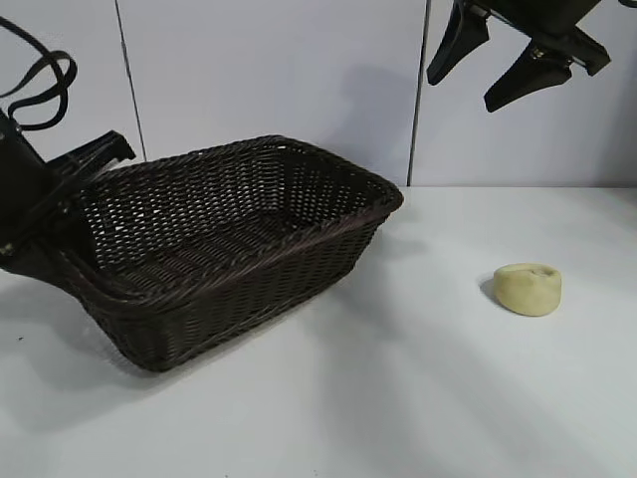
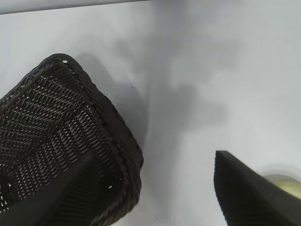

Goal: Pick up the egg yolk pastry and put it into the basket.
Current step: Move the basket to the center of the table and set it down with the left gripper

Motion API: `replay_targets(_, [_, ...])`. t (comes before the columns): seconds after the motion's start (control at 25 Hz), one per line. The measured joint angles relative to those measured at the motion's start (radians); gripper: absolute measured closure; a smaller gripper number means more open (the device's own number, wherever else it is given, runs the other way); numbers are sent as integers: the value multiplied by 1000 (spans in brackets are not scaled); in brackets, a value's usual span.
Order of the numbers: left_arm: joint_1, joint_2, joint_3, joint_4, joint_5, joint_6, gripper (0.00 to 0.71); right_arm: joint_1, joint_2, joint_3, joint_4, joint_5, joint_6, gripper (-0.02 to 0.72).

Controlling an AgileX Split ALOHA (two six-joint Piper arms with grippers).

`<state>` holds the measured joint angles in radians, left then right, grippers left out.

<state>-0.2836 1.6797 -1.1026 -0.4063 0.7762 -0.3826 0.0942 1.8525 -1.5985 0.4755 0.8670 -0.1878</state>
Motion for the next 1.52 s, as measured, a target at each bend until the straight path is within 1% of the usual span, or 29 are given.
replay_targets(0.12, [0, 28, -57, 3, 67, 83, 611, 0, 0, 0, 0, 0, 0, 207])
replay_targets(0.36, [0, 125, -207, 19, 219, 280, 611, 0, 0, 0, 0, 0, 0, 208])
replay_targets(0.6, [0, 227, -386, 21, 332, 394, 611, 0, 0, 0, 0, 1, 0, 208])
replay_targets(0.8, [0, 314, -498, 22, 406, 439, 611, 0, 0, 0, 0, 1, 0, 208])
replay_targets(0.96, [1, 336, -515, 25, 406, 476, 611, 0, 0, 0, 0, 1, 0, 208])
replay_targets(1.08, [15, 336, -515, 22, 402, 488, 611, 0, 0, 0, 0, 1, 0, 208])
replay_targets(1.32, [79, 336, -515, -22, 393, 488, 611, 0, 0, 0, 0, 1, 0, 208])
replay_targets(1.52, [81, 336, -515, -58, 390, 491, 611, 0, 0, 0, 0, 1, 0, 208])
